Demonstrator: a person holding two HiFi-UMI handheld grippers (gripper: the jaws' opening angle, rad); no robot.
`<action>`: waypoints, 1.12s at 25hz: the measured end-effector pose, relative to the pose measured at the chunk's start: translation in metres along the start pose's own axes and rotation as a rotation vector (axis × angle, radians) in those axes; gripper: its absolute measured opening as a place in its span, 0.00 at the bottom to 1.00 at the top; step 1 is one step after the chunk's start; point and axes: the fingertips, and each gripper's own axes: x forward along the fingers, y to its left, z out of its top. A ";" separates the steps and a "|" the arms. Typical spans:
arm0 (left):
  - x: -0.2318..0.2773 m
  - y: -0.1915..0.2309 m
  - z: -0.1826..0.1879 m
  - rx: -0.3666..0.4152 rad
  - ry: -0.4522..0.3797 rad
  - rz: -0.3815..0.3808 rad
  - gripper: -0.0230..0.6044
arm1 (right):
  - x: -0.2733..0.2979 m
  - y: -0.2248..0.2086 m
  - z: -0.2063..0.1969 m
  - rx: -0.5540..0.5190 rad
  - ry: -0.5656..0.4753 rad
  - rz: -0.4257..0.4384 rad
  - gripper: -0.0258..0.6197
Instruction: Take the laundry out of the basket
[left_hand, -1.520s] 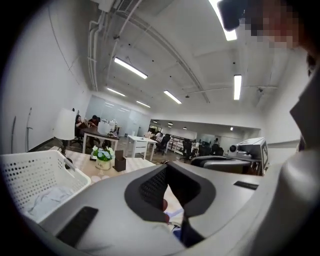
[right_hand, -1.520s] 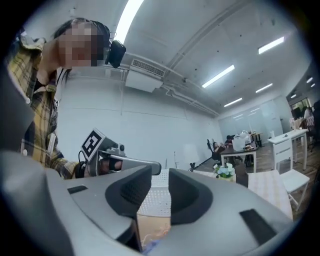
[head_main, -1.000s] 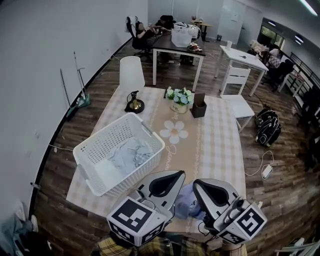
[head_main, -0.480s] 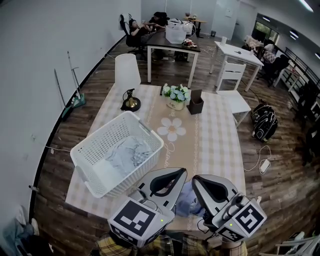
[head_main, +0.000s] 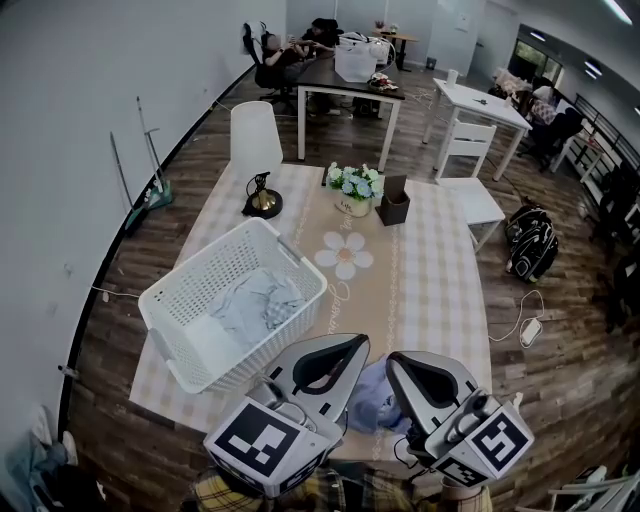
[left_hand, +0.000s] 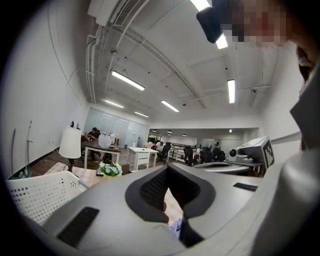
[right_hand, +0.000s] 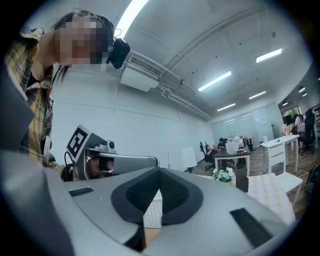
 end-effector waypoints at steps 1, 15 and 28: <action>0.001 0.000 0.000 0.000 0.000 0.000 0.09 | 0.000 -0.001 -0.001 0.002 0.002 -0.001 0.04; 0.003 -0.006 -0.008 -0.010 0.019 0.079 0.08 | -0.010 -0.003 -0.002 -0.012 0.011 0.062 0.04; -0.034 0.014 -0.029 -0.035 0.011 0.283 0.09 | -0.008 0.005 -0.015 -0.025 0.033 0.190 0.04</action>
